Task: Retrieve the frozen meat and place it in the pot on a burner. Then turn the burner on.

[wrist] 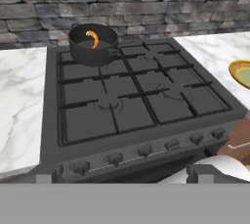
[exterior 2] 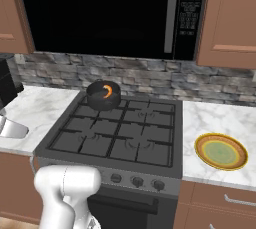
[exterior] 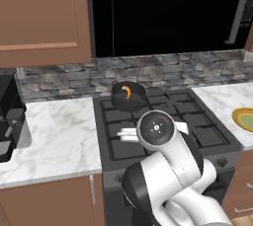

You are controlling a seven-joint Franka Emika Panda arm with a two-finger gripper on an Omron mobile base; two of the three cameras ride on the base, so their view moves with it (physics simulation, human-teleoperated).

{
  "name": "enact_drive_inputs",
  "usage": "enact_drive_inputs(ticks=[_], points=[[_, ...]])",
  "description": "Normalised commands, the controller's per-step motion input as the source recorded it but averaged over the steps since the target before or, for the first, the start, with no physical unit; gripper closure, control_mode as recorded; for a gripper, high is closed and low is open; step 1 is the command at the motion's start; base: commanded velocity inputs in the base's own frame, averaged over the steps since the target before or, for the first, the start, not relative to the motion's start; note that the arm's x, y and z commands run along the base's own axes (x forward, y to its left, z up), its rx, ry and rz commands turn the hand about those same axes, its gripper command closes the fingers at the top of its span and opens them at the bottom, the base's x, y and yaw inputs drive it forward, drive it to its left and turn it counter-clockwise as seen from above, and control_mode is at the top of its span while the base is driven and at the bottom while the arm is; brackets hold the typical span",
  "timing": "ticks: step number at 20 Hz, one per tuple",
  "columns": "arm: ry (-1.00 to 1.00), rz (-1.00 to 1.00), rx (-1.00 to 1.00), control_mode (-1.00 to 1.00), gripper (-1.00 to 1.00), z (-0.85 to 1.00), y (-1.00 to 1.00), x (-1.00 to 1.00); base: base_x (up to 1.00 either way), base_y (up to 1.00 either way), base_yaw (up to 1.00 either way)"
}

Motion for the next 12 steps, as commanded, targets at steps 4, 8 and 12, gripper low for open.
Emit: enact_drive_inputs(ticks=[4,8,12], points=[[0.00,0.00,0.00,1.00,-1.00,0.00,0.00,0.00,-0.02,-0.50,0.01],[0.00,0.00,0.00,1.00,-1.00,0.00,0.00,0.00,-0.25,-0.72,0.00],[0.00,0.00,0.00,1.00,-1.00,0.00,0.00,0.00,-0.39,-0.54,0.00]])
